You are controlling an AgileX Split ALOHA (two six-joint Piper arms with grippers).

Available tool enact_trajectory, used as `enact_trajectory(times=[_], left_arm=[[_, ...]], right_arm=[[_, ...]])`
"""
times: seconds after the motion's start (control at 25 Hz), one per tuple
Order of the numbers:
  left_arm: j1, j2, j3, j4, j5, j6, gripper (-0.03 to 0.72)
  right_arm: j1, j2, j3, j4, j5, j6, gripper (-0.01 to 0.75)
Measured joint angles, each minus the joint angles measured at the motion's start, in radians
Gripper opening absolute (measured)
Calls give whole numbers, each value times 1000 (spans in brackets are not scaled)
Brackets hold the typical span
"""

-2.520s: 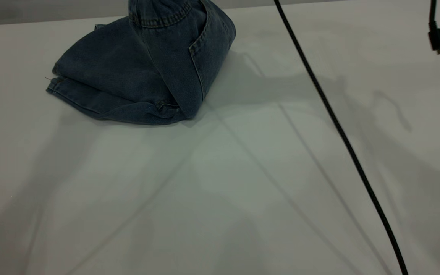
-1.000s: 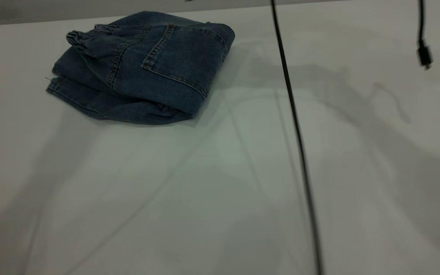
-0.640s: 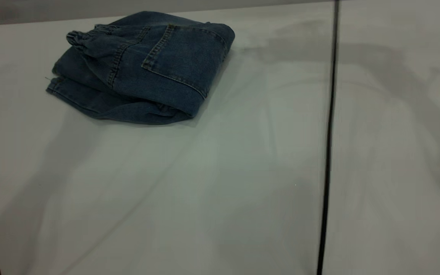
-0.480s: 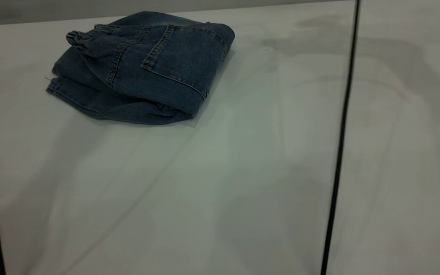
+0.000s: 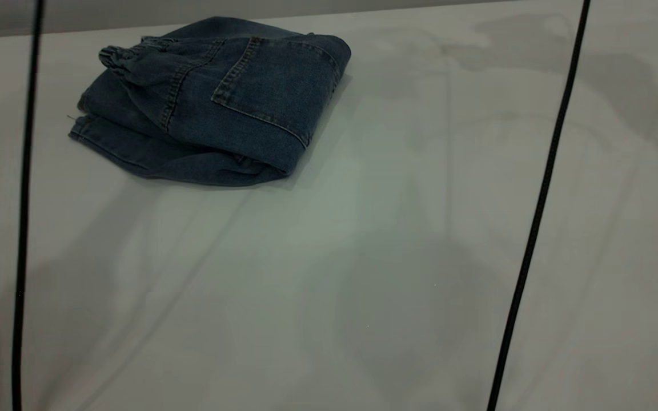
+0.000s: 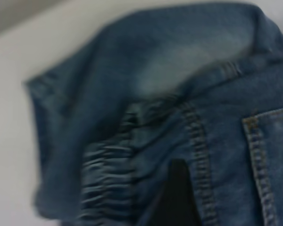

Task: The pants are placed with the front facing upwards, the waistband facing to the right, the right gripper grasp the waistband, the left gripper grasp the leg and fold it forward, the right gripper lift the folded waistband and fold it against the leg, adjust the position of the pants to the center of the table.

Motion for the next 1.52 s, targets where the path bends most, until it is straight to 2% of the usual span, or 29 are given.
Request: enact_trajectory(times=[0.24,0.8,1.12,1.36,1.52], left_arm=[[0,85,11,-6,-3,0,536],[1,97,240,-1,-2,22,536],[1,167,243,32,-6,29,536],[0,169,243,-33,-2,37,536],[-31,170,244,-58,12,49,536]], right_arm=[[0,0,0,3,-4,-2,586],[-1,0,0,5,-5,-3,586],[-1,0,0,5,9,-7,586],[-1,0,0,5,5,-9,586],[-1,0,0,5,1,-9,586]])
